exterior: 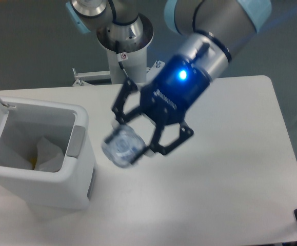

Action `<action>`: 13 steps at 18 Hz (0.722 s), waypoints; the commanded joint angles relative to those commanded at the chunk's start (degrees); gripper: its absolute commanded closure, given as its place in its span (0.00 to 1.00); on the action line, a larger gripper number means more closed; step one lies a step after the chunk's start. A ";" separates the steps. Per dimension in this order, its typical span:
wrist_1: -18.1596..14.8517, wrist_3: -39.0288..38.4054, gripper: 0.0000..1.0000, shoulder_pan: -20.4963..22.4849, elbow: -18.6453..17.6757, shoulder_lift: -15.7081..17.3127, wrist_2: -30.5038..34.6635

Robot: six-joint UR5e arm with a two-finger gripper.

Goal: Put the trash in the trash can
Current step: 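Lift the bottle and carry it over the white bin, then lower the bottle into the bin and open the gripper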

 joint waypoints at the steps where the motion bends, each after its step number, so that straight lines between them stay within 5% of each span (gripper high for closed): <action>1: 0.01 -0.09 0.45 -1.05 -0.18 0.61 -0.18; 7: 2.19 1.23 0.45 -7.37 -7.64 4.66 -0.09; 13: 3.61 2.10 0.44 -11.78 -8.79 3.78 0.61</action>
